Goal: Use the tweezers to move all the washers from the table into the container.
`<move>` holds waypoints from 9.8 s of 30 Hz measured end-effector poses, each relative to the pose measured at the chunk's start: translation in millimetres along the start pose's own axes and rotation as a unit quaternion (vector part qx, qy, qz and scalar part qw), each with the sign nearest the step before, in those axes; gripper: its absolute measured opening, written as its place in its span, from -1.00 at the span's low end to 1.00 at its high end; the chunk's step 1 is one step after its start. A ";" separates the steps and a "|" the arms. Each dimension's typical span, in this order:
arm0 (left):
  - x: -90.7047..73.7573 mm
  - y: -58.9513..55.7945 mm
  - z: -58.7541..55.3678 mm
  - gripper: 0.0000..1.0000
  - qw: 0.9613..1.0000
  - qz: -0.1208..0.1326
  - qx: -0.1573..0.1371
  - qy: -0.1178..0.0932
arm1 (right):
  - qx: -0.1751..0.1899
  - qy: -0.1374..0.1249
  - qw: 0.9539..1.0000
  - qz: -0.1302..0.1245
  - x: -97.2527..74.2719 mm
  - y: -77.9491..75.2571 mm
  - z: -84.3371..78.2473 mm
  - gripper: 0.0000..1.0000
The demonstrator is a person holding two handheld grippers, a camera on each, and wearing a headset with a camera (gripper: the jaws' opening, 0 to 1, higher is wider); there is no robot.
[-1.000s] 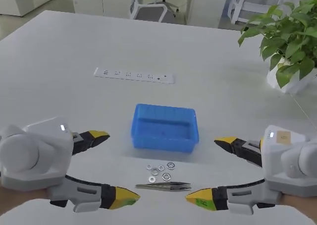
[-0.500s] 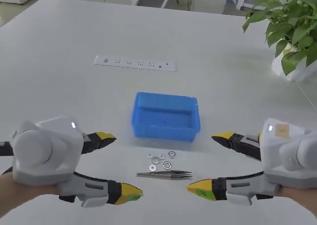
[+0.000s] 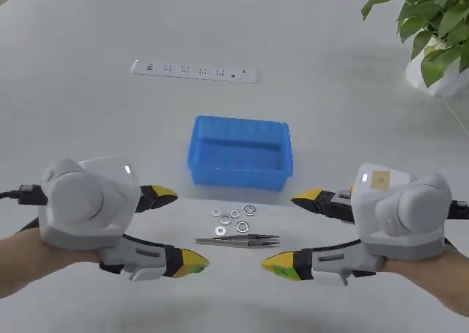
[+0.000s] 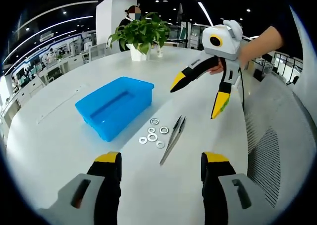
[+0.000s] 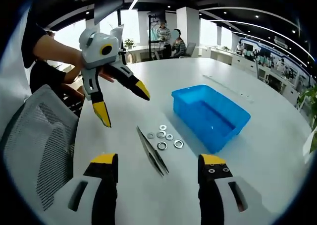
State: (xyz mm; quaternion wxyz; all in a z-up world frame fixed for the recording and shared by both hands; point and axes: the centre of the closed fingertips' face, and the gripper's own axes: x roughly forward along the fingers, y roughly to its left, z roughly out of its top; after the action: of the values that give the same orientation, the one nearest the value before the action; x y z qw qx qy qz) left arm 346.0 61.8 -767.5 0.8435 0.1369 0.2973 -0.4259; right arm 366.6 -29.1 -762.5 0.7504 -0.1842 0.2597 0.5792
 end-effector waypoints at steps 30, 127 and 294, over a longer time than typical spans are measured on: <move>37.2 -18.4 -20.5 -0.45 0.986 -0.080 0.103 0.103 | -0.126 0.115 0.981 0.090 47.8 20.1 -22.9 -0.66; 41.8 -78.4 115.8 -0.90 0.958 -0.160 0.221 -0.093 | -0.134 0.014 0.989 0.059 -2.0 9.5 -23.3 -0.86; -43.7 -12.8 50.0 0.05 0.991 -0.018 0.038 -0.126 | -0.132 -0.050 0.985 0.099 27.9 19.2 76.4 -0.82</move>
State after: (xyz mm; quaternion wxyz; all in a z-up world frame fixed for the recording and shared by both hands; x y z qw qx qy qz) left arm 334.9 57.8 -701.0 0.8605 0.1082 0.1746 -0.4662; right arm 367.0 41.7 -718.0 0.6707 -0.2261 0.1601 0.6881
